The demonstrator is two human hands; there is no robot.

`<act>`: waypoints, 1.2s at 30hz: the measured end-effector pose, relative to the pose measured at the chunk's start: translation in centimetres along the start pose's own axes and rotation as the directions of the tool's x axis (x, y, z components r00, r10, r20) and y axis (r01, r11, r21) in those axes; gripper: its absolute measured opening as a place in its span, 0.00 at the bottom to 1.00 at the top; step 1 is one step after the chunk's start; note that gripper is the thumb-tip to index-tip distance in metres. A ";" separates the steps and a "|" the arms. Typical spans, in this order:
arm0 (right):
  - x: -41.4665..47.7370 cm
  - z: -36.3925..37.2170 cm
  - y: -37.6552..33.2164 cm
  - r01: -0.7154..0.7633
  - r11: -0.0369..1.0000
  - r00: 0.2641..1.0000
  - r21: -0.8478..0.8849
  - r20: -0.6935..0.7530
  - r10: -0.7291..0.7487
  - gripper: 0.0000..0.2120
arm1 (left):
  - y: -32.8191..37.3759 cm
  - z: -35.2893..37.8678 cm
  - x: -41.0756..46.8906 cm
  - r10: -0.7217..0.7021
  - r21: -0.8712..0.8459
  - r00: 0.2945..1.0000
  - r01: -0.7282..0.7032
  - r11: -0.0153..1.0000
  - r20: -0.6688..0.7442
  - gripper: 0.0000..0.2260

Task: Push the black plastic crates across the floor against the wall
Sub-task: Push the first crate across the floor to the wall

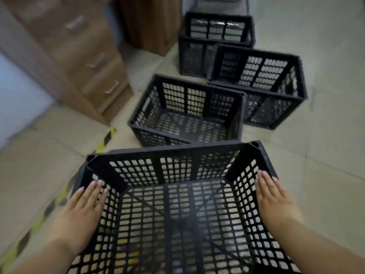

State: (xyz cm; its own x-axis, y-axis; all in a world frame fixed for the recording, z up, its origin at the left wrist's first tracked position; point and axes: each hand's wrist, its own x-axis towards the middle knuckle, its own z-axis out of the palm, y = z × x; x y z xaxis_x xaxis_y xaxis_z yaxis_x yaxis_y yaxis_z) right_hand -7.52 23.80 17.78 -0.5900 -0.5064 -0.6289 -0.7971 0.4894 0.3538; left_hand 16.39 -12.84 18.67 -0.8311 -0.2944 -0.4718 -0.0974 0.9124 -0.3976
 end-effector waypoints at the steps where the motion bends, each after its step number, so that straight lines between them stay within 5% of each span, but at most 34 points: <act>1: 0.2 -2.6 -0.9 0.037 0.999 0.995 -0.036 -0.095 -0.040 0.31 | -2.1 0.7 -1.9 -0.014 -0.037 0.995 0.010 0.999 -0.096 0.22; 3: 1.5 -6.5 -2.9 0.143 0.986 0.909 0.087 -0.405 -0.096 0.36 | -5.8 1.0 -6.2 -0.083 -0.092 0.996 0.084 0.992 0.015 0.23; 6: 3.4 -12.9 -6.7 0.328 0.938 0.771 0.117 -0.606 -0.194 0.28 | -11.0 2.3 -11.9 -0.265 -0.178 0.952 0.238 0.955 -0.151 0.25; 9: 5.0 -20.8 -13.1 0.416 0.908 0.630 0.059 -0.739 -0.240 0.24 | -15.4 5.9 -16.9 -0.403 -0.190 0.883 0.450 0.873 0.242 0.27; 10: 5.5 -23.3 -15.4 0.433 0.901 0.580 0.015 -0.770 -0.266 0.24 | -17.1 7.4 -18.6 -0.450 -0.212 0.861 0.498 0.841 0.238 0.27; 12: 6.6 -28.4 -20.5 0.454 0.886 0.509 -0.096 -0.788 -0.347 0.28 | -20.8 12.1 -22.2 -0.526 -0.340 0.850 0.487 0.805 -0.028 0.24; 18: 10.9 -40.9 -37.2 0.560 0.776 0.290 -0.291 -0.808 -0.512 0.28 | -32.2 23.1 -31.1 -0.638 -0.449 0.770 0.576 0.683 0.018 0.23; 20: 12.1 -44.5 -42.6 0.571 0.753 0.259 -0.327 -0.798 -0.544 0.28 | -35.4 25.8 -33.6 -0.569 -0.416 0.815 0.557 0.719 0.108 0.22; 22: 13.1 -47.8 -47.8 0.580 0.735 0.242 -0.351 -0.788 -0.567 0.24 | -38.8 27.9 -34.7 -0.639 -0.286 0.769 0.617 0.733 0.021 0.24; 24: 14.3 -50.4 -52.7 0.599 0.704 0.227 -0.381 -0.762 -0.606 0.25 | -42.3 28.8 -35.5 -0.643 -0.211 0.677 0.730 0.650 0.359 0.27; 25: 14.8 -51.6 -54.8 0.609 0.689 0.214 -0.394 -0.755 -0.620 0.25 | -43.6 30.3 -35.9 -0.657 -0.216 0.633 0.767 0.604 0.410 0.28; 30: 19.1 -56.0 -63.9 0.631 0.631 0.120 -0.452 -0.747 -0.654 0.24 | -50.3 37.1 -36.7 -0.710 -0.258 0.656 0.754 0.604 0.256 0.32; 33: 22.6 -58.5 -69.7 0.668 0.603 0.112 -0.436 -0.742 -0.661 0.27 | -54.4 41.3 -35.9 -0.683 -0.279 0.580 0.814 0.510 0.445 0.30; 36: 26.3 -60.4 -75.4 0.697 0.575 0.104 -0.429 -0.733 -0.673 0.26 | -58.2 48.0 -34.8 -0.743 -0.295 0.626 0.775 0.559 0.235 0.35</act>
State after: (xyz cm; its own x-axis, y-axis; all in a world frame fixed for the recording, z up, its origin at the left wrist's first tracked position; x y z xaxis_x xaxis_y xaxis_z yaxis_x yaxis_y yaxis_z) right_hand 29.28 -69.32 16.35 0.3807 -0.9019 0.2041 -0.9245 -0.3762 0.0623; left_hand 77.27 -69.37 20.47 -0.3193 -0.9294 -0.1850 -0.8598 0.3662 -0.3559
